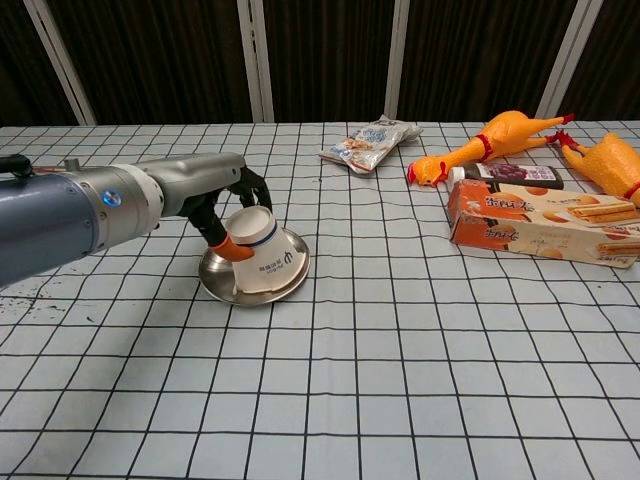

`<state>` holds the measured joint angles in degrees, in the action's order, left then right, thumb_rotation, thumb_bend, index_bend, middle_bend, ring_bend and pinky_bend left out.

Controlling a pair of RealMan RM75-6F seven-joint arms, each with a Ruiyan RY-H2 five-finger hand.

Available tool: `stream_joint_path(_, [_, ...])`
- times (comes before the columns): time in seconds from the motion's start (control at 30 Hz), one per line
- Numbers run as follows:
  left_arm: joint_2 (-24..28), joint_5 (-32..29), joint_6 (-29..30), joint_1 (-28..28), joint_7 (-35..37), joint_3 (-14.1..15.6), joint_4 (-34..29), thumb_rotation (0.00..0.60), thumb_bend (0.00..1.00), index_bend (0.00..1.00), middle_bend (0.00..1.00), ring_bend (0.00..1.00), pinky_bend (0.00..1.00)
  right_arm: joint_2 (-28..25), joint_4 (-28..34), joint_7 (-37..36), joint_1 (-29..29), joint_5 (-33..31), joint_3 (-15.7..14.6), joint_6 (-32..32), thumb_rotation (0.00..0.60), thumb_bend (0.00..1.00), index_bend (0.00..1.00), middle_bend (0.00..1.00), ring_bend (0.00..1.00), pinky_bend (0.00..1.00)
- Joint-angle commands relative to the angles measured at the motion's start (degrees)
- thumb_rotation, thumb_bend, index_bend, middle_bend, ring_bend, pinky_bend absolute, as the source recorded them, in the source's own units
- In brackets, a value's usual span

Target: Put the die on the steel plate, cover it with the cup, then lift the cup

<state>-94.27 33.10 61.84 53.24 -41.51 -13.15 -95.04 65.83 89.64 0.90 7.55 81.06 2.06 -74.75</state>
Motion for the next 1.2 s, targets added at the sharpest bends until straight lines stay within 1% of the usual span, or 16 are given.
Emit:
stream_joint_path(0.03, [-0.2, 0.5, 1.3, 0.3, -0.6, 0.1, 1.5, 0.6, 0.5, 0.52, 0.41, 0.13, 0.07, 0.0, 0.0, 0.0, 0.1, 0.0, 0.0, 0.1, 0.6, 0.26, 0.17, 0.11, 0.08, 0.0])
stream_joint_path(0.2, [-2.0, 3.9, 3.6, 0.5, -0.8, 0.7, 5.4, 0.6, 0.5, 0.51, 0.41, 0.13, 0.07, 0.1, -0.1, 0.0, 0.1, -0.1, -0.1, 0.4, 0.6, 0.26, 0.17, 0.11, 0.08, 0.0])
stream_joint_path(0.33, [-3.5, 6.4, 5.0, 0.9, -2.8, 2.3, 8.3, 0.6, 0.5, 0.51, 0.4, 0.13, 0.07, 0.1, 0.0, -0.3, 0.3, 0.1, -0.2, 0.7, 0.6, 0.26, 0.17, 0.11, 0.08, 0.0])
stream_joint_path(0.43, [-4.5, 7.8, 5.2, 0.9, -3.1, 2.9, 9.4, 0.6, 0.5, 0.5, 0.4, 0.13, 0.07, 0.2, 0.0, -0.3, 0.3, 0.2, -0.2, 0.7, 0.6, 0.26, 0.17, 0.11, 0.08, 0.0])
stream_joint_path(0.67, [-5.0, 6.5, 2.4, 0.7, -2.3, 2.6, 8.2, 0.6, 0.5, 0.51, 0.41, 0.13, 0.07, 0.0, 0.1, -0.9, 0.3, 0.1, -0.3, 0.9, 0.6, 0.26, 0.17, 0.11, 0.08, 0.0])
stream_joint_path(0.83, [-4.8, 6.9, -0.4, 0.1, 2.8, 0.9, 6.2, 0.6, 0.5, 0.51, 0.41, 0.13, 0.07, -0.1, 0.1, -1.1, 0.4, 0.3, -0.3, 0.8, 0.6, 0.26, 0.16, 0.11, 0.08, 0.0])
stream_joint_path(0.93, [-4.2, 7.2, -2.3, -0.2, 4.9, 0.7, 5.1, 0.6, 0.5, 0.52, 0.41, 0.13, 0.06, -0.1, 0.1, -1.1, 0.4, 0.3, -0.3, 0.8, 0.6, 0.26, 0.17, 0.11, 0.08, 0.0])
stream_joint_path(1.1, [-2.2, 4.1, -6.7, -0.7, 8.7, -0.2, 2.3, 0.6, 0.5, 0.52, 0.41, 0.13, 0.05, -0.1, 0.2, -0.8, 0.4, 0.4, -0.4, 0.9, 0.6, 0.26, 0.17, 0.11, 0.08, 0.0])
stream_joint_path(1.2, [-1.5, 4.0, -7.2, -0.6, 9.2, -0.1, 2.1, 0.6, 0.5, 0.52, 0.41, 0.13, 0.05, 0.0, 0.3, -0.7, 0.4, 0.5, -0.5, 0.9, 0.6, 0.26, 0.17, 0.11, 0.08, 0.0])
